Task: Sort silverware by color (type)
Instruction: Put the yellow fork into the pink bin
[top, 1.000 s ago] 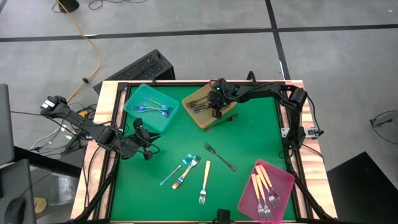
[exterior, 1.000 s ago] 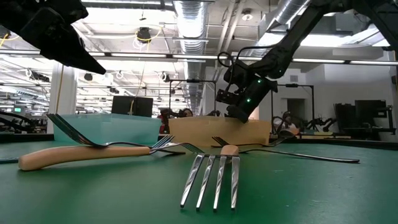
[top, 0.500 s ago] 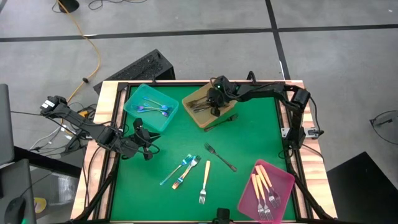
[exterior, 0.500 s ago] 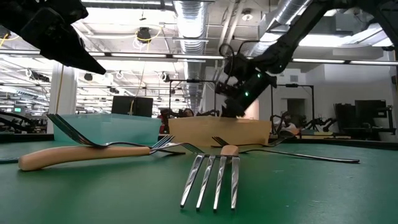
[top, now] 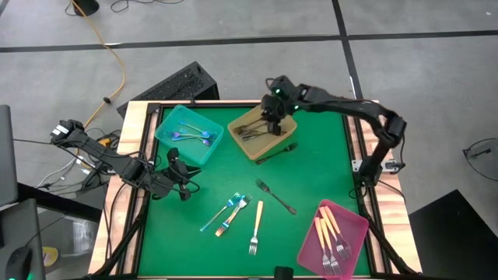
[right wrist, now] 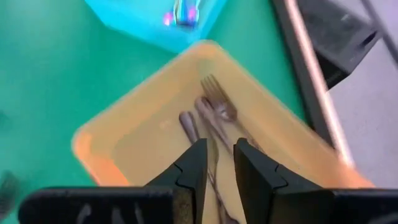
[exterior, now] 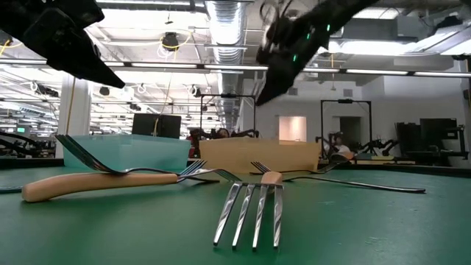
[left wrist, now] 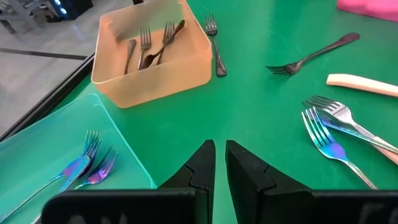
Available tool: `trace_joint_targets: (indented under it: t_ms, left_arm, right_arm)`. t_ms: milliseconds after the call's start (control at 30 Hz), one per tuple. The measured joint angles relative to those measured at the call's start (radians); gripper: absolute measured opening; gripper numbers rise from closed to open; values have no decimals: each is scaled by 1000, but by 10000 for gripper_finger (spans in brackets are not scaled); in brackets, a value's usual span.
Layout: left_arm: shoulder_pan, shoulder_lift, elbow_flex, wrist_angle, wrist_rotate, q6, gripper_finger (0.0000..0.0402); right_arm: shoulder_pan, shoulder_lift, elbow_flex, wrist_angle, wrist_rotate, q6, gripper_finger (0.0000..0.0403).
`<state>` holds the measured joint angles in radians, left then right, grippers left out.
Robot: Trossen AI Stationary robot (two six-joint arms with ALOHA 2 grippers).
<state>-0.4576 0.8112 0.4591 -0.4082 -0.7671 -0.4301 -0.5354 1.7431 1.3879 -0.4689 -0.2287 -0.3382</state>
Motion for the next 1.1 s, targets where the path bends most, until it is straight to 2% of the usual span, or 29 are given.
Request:
trace_joint_targets:
  t_ms: [167, 367, 733, 933, 1100]
  left_arm:
    - [0, 0, 0, 1, -1, 20, 25]
    - [0, 0, 0, 4, 0, 24, 25]
    - [0, 0, 0, 4, 0, 34, 25]
    - [0, 0, 0, 4, 0, 34, 25]
    - [0, 0, 0, 4, 1, 34, 25]
  right_arm:
    - [10, -116, 82, -129, 4, -3, 102]
    - [20, -298, 98, -186, 43, 5, 102]
    - [68, -541, 98, -503, 77, 190, 102]
    - [193, -613, 18, -592, 78, 324, 102]
    - [376, -664, -117, -586, 85, 481, 102]
